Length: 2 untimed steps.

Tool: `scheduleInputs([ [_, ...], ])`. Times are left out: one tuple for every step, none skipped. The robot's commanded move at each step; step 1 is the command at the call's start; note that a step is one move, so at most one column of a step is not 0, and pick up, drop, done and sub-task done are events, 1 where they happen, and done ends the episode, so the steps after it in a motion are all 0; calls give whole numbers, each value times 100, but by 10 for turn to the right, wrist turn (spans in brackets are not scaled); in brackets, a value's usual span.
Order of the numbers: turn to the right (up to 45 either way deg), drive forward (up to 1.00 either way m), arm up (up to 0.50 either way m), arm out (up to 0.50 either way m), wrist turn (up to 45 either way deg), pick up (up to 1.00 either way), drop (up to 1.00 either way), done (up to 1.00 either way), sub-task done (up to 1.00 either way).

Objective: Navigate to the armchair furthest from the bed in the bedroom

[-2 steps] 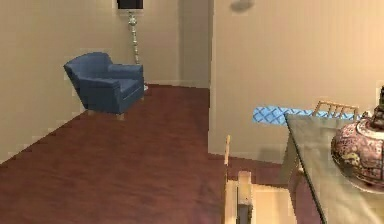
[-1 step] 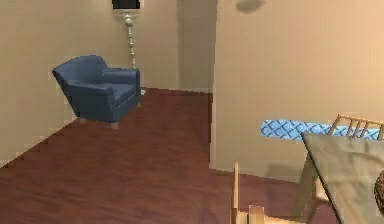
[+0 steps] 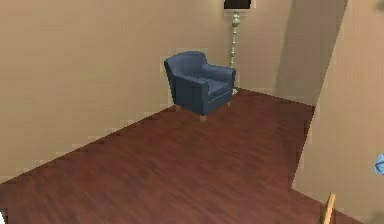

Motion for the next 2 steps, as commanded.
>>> scheduleInputs([
  [0, 100, 0, 0, 0, 0, 0, 0, 0],
  [0, 80, 0, 0, 0, 0, 0, 0, 0],
])
